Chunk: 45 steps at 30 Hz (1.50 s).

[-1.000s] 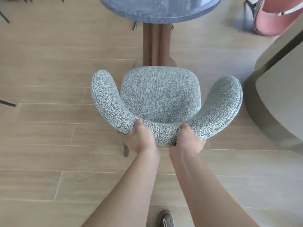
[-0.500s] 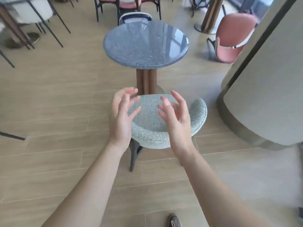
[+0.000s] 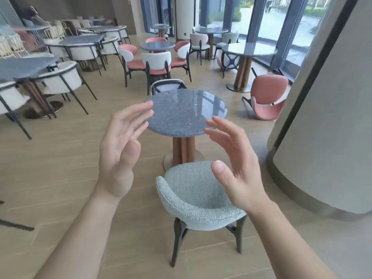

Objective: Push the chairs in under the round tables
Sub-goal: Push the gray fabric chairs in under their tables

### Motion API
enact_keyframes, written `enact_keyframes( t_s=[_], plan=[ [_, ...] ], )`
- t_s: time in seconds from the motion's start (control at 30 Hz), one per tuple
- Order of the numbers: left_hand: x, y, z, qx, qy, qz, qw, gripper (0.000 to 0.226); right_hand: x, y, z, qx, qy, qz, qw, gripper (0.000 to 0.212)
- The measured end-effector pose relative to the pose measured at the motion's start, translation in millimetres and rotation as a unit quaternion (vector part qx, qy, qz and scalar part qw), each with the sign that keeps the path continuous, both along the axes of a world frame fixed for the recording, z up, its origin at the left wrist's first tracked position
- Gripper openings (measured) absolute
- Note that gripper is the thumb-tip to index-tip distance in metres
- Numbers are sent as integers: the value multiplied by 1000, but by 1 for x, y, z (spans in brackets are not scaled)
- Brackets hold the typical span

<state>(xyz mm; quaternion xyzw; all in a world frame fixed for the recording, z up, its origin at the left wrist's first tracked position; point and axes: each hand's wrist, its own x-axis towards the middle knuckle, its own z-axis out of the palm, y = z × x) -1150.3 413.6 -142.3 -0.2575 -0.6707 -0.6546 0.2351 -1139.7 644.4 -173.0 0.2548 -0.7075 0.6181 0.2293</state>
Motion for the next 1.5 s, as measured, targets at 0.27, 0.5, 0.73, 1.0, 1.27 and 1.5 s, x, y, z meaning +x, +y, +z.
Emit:
enact_keyframes(
  t_s=[0.27,0.5,0.73,1.0,1.27,1.5],
  plan=[
    [-92,-36,14,3,-4,-9,1000,70,-112,-45,6,-35,19,31,999,81],
    [-181,-92,13,32,0,23,999,73,-214,-105,14,-29,42,59,997,80],
    [-289,-186,-12,41,5,9,999,72,-320,-202,-6,-3,33,58,998,79],
    [-422,-313,11,42,-3,-14,999,81,-443,-325,10,25,57,21,998,80],
    [-571,-376,15,37,12,-48,998,81,-572,-375,16,26,49,-36,998,86],
    [-735,-416,10,16,10,-54,998,86,-732,-419,0,23,36,-45,998,89]
  ],
)
